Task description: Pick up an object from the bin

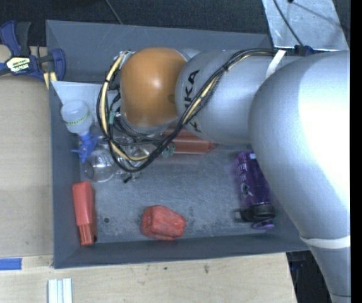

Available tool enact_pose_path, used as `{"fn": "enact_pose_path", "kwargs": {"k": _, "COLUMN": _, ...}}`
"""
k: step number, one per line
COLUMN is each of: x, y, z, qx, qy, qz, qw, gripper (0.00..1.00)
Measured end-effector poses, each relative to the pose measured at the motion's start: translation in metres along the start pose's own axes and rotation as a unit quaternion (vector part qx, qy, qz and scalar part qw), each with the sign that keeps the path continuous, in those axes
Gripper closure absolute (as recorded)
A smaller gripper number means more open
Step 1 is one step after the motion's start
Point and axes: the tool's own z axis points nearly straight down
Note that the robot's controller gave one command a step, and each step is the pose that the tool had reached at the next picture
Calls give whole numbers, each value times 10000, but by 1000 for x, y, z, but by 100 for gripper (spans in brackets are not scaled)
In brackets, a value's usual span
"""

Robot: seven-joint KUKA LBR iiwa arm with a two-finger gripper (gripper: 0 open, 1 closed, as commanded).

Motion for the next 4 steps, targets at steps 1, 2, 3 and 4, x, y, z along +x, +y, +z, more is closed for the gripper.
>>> {"fn": "enact_pose_path", "kwargs": {"k": 1, "x": 0, "y": 0, "z": 0, "qx": -1, "qy": 0, "qz": 1, "qw": 10000, "gripper": 100}}
{"fn": "enact_pose_path", "kwargs": {"k": 2, "x": 0, "y": 0, "z": -1, "qx": -2, "qy": -1, "qz": 4, "qw": 10000, "gripper": 100}}
{"fn": "enact_pose_path", "kwargs": {"k": 3, "x": 0, "y": 0, "z": -4, "qx": 1, "qy": -7, "qz": 9, "qw": 10000, "gripper": 100}}
{"fn": "enact_pose_path", "kwargs": {"k": 4, "x": -1, "y": 0, "z": -7, "qx": 2, "qy": -12, "qz": 12, "qw": 10000, "gripper": 100}}
